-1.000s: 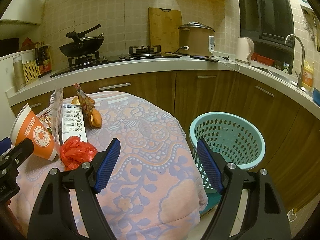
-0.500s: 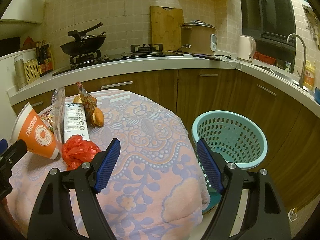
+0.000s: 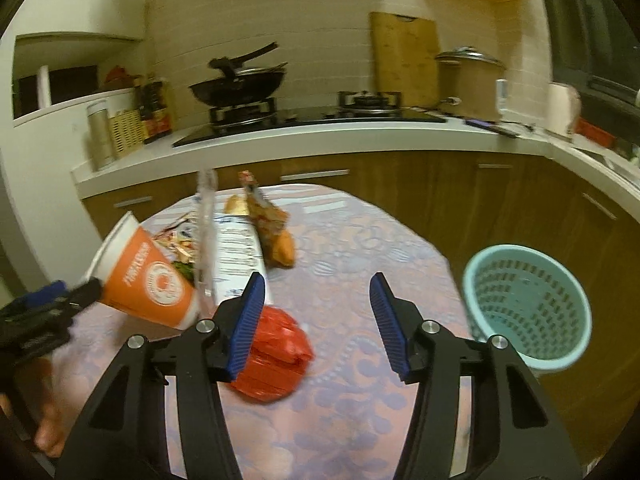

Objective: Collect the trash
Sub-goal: 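Grasp the orange-and-white paper cup with the left tool while the right tool grasps the clear wrapper, then carry the cup and wrapper over the blue basket and open both tools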

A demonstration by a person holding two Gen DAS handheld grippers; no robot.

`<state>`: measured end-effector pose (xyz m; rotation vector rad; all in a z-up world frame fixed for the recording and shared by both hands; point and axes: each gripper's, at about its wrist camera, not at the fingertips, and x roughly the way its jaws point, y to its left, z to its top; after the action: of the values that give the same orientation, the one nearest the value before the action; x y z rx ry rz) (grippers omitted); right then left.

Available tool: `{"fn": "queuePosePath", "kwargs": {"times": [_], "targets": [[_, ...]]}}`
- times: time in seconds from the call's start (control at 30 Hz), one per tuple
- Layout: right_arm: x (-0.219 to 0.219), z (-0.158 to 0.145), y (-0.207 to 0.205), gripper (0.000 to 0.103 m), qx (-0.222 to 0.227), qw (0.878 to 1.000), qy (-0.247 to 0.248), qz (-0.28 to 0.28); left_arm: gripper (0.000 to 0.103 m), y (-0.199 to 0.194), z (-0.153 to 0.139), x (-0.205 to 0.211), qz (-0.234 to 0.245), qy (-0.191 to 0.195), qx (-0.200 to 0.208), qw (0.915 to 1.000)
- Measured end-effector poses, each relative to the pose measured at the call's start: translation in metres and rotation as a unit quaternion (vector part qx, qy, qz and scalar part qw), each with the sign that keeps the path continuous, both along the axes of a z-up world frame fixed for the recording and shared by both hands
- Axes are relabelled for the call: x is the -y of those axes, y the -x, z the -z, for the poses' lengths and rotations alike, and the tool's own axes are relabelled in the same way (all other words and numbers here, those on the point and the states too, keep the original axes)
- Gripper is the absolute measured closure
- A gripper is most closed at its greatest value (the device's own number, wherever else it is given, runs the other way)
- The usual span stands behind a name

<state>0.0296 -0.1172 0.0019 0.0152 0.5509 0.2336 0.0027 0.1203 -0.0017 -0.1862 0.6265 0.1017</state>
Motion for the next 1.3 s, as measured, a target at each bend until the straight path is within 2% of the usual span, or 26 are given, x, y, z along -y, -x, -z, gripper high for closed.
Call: {"fn": "queuePosePath", "kwargs": {"times": [0.13, 0.23, 0.37, 0.47, 0.5, 0.67, 0.83, 0.9, 0.93, 0.97, 1.03, 1.3], "targets": [[-0.016, -0.006, -0.009, 0.052, -0.004, 0.999, -0.003, -0.033, 0.011, -0.013, 0.008, 0.0, 0.007, 0.004, -0.004, 1.0], [-0.028, -0.007, -0.017, 0.045, -0.013, 0.999, -0.003, -0.051, 0.011, -0.025, 0.01, 0.001, 0.011, 0.005, -0.005, 0.9999], [-0.042, -0.001, -0.031, 0.044, -0.03, 0.997, 0.003, -0.067, 0.014, -0.036, 0.011, 0.0, 0.014, 0.011, -0.008, 0.9998], [-0.047, 0.006, -0.039, 0.044, -0.044, 0.996, 0.004, -0.074, 0.027, -0.044, 0.013, -0.001, 0.021, 0.015, -0.016, 0.9996], [-0.05, 0.008, -0.043, 0.044, -0.05, 0.996, 0.004, -0.077, 0.035, -0.045, 0.015, 0.0, 0.023, 0.018, -0.02, 0.9994], [-0.062, 0.018, -0.058, 0.044, -0.069, 0.994, 0.009, -0.085, 0.043, -0.047, 0.015, -0.001, 0.03, 0.028, -0.014, 0.9991], [-0.073, 0.026, -0.073, 0.044, -0.089, 0.991, 0.014, -0.094, 0.055, -0.039, 0.007, -0.001, 0.032, 0.03, -0.002, 0.999], [-0.076, 0.028, -0.077, 0.062, -0.097, 0.991, 0.014, -0.096, 0.057, -0.036, 0.003, -0.001, 0.026, 0.025, 0.005, 0.9993], [-0.076, 0.029, -0.078, 0.079, -0.103, 0.989, 0.013, -0.101, 0.058, -0.034, 0.0, -0.002, 0.026, 0.027, 0.009, 0.9993], [-0.076, 0.028, -0.079, 0.09, -0.105, 0.989, 0.007, -0.108, 0.058, -0.032, -0.002, -0.003, 0.025, 0.03, 0.011, 0.9992], [-0.074, 0.024, -0.077, 0.099, -0.1, 0.989, -0.004, -0.113, 0.059, -0.027, -0.009, -0.004, 0.023, 0.034, 0.02, 0.999], [-0.042, -0.027, -0.051, 0.101, -0.027, 0.993, -0.041, -0.105, 0.059, -0.009, -0.06, 0.02, 0.038, 0.01, 0.078, 0.9962]]}}
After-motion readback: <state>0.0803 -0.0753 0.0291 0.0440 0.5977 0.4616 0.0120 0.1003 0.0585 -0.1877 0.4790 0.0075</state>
